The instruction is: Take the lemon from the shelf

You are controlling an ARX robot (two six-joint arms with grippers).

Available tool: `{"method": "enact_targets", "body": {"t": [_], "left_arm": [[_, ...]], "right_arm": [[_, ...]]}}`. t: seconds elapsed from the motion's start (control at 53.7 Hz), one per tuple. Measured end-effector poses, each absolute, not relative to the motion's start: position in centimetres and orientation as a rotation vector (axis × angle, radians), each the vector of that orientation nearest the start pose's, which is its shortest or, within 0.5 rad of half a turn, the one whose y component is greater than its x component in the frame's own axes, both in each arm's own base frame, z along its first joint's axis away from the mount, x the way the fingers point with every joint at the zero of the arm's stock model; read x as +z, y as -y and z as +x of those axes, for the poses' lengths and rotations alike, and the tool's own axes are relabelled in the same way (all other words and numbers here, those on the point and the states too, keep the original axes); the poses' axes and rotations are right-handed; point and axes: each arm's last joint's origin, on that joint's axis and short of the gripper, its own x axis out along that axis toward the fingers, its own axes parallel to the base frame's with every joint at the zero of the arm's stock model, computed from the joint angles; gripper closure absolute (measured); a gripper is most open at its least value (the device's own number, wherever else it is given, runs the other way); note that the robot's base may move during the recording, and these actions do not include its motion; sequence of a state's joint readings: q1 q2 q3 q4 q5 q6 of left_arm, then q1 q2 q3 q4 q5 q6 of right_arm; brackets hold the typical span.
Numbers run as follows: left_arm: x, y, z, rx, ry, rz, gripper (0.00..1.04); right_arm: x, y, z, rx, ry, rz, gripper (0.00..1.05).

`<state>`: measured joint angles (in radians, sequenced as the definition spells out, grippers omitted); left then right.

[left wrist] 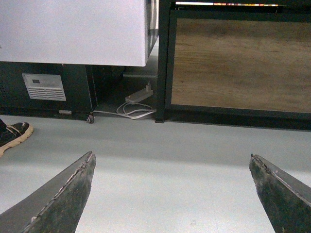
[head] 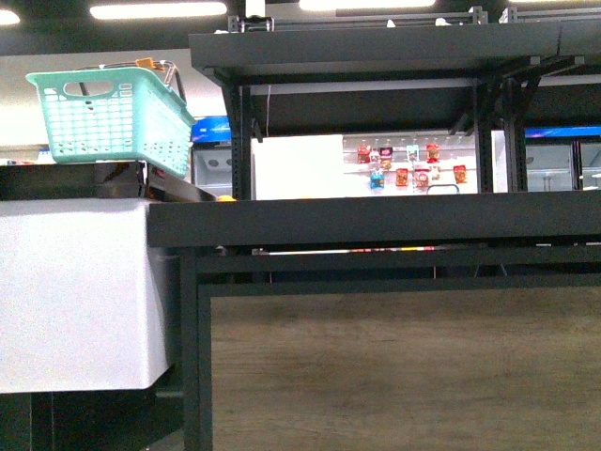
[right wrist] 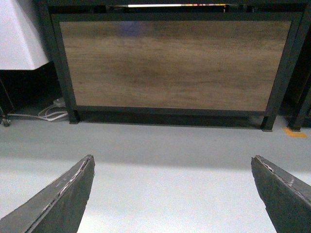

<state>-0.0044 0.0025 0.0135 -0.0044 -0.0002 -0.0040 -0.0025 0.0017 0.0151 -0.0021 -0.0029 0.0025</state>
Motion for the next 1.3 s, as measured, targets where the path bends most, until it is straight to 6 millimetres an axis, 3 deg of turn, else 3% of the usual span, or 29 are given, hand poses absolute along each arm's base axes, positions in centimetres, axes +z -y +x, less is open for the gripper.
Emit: {"method": "enact_targets", "body": {"t": [1.303], "left_arm": [[16.75, 0.04, 9.7, -0.004, 0.007, -0.004, 0.08]], "right_arm": [[16.83, 0.01, 9.69, 0.001, 0.011, 0.003, 0.08]]}}
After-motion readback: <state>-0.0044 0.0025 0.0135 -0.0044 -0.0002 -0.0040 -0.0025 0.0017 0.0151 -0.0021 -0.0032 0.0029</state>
